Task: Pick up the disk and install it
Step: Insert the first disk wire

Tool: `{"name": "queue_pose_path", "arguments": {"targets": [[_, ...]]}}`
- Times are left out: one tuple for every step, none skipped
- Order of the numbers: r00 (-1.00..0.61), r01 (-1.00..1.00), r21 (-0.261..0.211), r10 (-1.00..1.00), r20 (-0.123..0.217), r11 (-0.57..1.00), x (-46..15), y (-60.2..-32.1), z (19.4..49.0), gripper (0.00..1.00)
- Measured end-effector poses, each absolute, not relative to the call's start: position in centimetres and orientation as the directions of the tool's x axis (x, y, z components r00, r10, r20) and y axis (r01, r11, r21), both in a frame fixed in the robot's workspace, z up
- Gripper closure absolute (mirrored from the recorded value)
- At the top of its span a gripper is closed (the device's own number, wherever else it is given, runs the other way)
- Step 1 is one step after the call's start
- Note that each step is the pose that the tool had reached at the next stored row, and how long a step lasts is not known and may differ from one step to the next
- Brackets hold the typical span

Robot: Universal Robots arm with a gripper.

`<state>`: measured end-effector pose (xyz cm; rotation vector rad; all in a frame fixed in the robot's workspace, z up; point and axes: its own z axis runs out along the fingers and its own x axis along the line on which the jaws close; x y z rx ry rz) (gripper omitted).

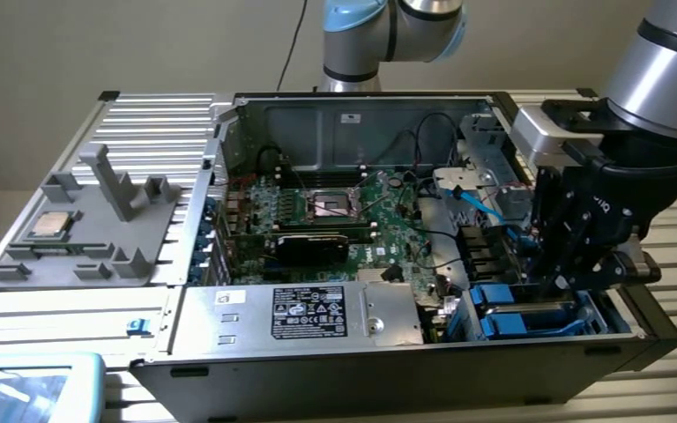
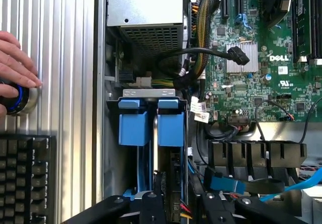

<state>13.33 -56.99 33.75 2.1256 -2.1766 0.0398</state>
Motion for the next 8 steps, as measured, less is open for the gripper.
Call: {"name": "queue_pose_path", "arguments": {"targets": [[-0.021,-0.998,0.050,-0.996,0.090,0.026,13.3,-57.0,34.2,0.68],[-0.021,-0.998,0.050,-0.996,0.091,0.026,13.4,-57.0,34.6,0.68],[-0.021,-0.998,0.050,-0.995,0.093,0.026,13.4,-57.0,35.1,0.68],[-0.021,-0.998,0.050,-0.995,0.093,0.026,13.6,-57.0,35.5,0.68],[-0.021,-0.998,0.050,-0.995,0.095,0.026,13.7,-57.0,36.0,0.68],[-0.021,-0.998,0.050,-0.995,0.096,0.026,13.8,-57.0,36.4,0.68],[-0.021,-0.998,0.050,-0.995,0.098,0.026,13.8,-57.0,36.8,0.68],[-0.021,-0.998,0.050,-0.995,0.101,0.026,13.8,-57.0,37.1,0.68]]}}
